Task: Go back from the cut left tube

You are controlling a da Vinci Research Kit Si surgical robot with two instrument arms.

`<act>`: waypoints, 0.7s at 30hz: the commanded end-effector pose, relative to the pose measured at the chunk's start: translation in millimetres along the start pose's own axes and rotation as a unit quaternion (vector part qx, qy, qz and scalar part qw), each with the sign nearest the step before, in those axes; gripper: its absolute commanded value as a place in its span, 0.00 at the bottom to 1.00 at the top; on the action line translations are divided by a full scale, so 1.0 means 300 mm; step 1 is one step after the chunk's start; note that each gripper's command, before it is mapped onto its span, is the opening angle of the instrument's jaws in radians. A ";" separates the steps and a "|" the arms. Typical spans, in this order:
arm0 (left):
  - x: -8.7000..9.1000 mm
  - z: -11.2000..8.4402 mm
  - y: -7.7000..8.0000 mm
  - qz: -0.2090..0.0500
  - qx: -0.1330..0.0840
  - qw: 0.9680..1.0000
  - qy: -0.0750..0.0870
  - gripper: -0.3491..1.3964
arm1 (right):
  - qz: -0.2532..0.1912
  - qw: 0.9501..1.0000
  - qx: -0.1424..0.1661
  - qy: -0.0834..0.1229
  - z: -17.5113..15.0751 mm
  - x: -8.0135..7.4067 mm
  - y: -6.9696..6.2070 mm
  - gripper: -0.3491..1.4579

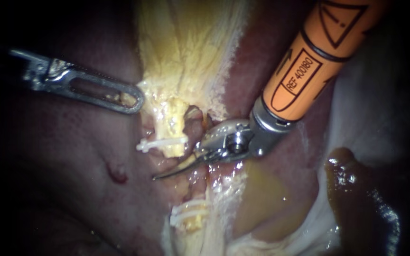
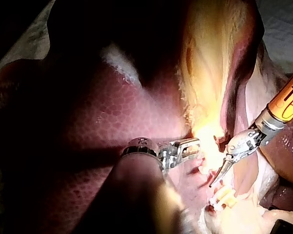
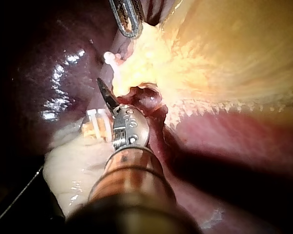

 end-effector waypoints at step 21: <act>0.0002 -0.0005 0.0005 0.001 0.000 1.000 0.001 0.00 | -0.012 0.999 -0.040 0.031 0.001 -0.0031 0.0003 0.87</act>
